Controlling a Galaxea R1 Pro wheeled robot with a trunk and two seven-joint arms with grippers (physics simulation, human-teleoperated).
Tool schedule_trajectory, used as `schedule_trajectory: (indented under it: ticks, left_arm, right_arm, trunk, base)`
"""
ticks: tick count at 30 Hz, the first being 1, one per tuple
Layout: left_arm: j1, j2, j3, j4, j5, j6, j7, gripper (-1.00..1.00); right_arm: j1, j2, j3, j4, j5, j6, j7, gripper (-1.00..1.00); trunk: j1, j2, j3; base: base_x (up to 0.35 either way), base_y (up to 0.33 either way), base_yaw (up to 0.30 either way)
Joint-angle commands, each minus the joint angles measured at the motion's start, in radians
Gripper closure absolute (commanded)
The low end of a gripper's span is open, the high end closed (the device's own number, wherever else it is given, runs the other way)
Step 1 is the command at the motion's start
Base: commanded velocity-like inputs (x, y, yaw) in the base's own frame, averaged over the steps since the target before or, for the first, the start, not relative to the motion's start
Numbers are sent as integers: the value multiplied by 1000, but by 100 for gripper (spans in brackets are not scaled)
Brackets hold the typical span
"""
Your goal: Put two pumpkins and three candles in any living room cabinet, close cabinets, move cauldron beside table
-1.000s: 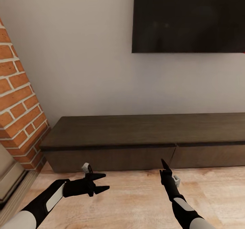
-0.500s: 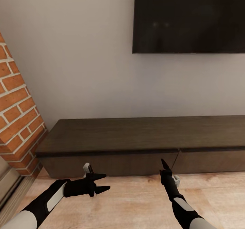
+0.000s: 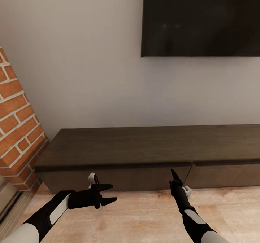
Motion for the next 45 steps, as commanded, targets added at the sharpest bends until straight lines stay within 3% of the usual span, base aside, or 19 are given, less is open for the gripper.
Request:
schedule_trajectory:
  ticks: [1, 10, 45]
  left_arm:
    - [-1, 1, -4, 0, 4, 9, -4, -100]
    - [-1, 1, -3, 0, 4, 8, -4, -100]
    - [-1, 2, 2, 0, 5, 8, -4, -100]
  right_arm:
    - [-1, 1, -2, 1, -1, 2, -10, -100]
    - [-1, 1, -2, 1, -1, 0, -46, -100]
    - [-1, 2, 1, -1, 6, 0, -33, -100]
  trunk:
    - [0, 0, -1]
    - [0, 0, -1]
    - [0, 0, -1]
  base:
    - [66, 0, 0]
    - [72, 0, 0]
    - [52, 3, 0]
